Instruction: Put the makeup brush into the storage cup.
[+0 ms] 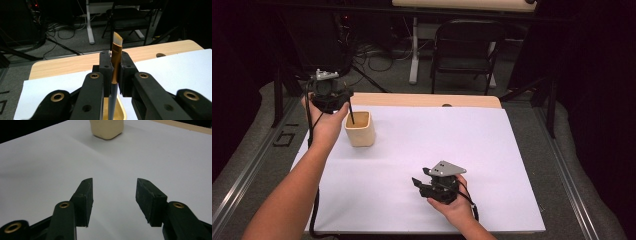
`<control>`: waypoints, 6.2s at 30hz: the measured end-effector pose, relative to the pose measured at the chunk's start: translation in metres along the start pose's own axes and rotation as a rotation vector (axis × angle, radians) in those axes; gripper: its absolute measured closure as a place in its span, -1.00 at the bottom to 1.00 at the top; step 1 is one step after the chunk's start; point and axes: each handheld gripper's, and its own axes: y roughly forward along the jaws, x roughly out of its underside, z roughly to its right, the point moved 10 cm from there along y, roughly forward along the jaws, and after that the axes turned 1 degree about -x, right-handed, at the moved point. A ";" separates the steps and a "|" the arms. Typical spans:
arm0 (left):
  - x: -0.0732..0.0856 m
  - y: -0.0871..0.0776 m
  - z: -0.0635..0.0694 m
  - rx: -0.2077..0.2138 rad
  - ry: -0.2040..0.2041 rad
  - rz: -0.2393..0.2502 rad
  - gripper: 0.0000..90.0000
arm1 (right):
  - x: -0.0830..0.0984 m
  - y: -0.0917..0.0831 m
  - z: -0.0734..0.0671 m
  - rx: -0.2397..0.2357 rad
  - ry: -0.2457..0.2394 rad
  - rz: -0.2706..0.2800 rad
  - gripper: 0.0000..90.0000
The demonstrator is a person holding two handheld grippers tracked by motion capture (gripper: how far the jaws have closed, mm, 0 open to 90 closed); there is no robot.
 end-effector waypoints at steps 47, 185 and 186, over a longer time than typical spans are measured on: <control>0.019 0.058 -0.003 -0.056 0.010 -0.092 0.85 | -0.003 -0.008 0.005 0.011 0.002 0.019 0.07; 0.081 0.001 -0.004 0.159 0.047 -0.119 -0.24 | 0.004 -0.003 0.005 0.026 -0.006 -0.009 0.05; 0.082 -0.001 -0.003 0.163 0.046 -0.118 -0.24 | 0.004 -0.003 0.005 0.028 -0.007 -0.010 0.05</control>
